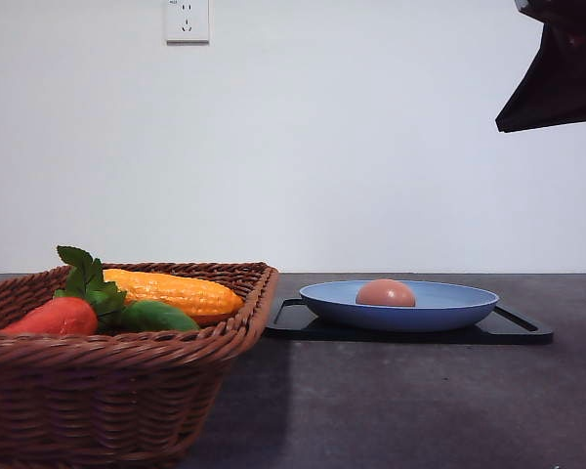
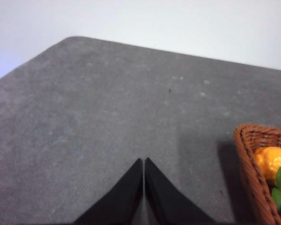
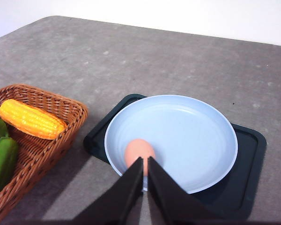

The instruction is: Transfer egg from basket to plate and serve

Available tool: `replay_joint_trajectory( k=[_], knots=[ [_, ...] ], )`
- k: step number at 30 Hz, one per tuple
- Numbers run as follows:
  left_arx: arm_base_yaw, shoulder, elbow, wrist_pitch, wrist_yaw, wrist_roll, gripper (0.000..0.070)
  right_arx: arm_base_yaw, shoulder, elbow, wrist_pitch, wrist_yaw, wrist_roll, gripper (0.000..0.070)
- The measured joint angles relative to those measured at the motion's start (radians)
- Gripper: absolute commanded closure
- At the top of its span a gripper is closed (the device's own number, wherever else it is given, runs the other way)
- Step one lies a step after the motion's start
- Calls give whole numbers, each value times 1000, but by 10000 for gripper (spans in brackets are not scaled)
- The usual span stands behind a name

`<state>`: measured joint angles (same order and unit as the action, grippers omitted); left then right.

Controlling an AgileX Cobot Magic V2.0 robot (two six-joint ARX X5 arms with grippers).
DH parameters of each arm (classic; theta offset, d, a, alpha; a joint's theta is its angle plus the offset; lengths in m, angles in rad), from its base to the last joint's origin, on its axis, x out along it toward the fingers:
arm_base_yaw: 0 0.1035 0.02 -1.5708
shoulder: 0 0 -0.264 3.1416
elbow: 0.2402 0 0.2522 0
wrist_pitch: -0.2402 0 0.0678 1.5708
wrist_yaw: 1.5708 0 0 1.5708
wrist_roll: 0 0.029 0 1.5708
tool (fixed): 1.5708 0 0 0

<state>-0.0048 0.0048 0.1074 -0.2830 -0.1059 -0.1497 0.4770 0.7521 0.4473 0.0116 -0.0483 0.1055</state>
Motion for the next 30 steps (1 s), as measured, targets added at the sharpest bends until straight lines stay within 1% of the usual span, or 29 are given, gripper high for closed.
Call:
replay_joint_trajectory(
  k=[7, 15, 30],
  knots=[
    [0, 1, -46, 26, 1, -1, 700, 0, 0, 0, 0, 0, 0, 700],
    [0, 0, -58, 55, 0, -16, 700, 0, 0, 0, 0, 0, 0, 700],
    [0, 0, -58, 56, 0, -19, 700, 0, 0, 0, 0, 0, 0, 700]
  ],
)
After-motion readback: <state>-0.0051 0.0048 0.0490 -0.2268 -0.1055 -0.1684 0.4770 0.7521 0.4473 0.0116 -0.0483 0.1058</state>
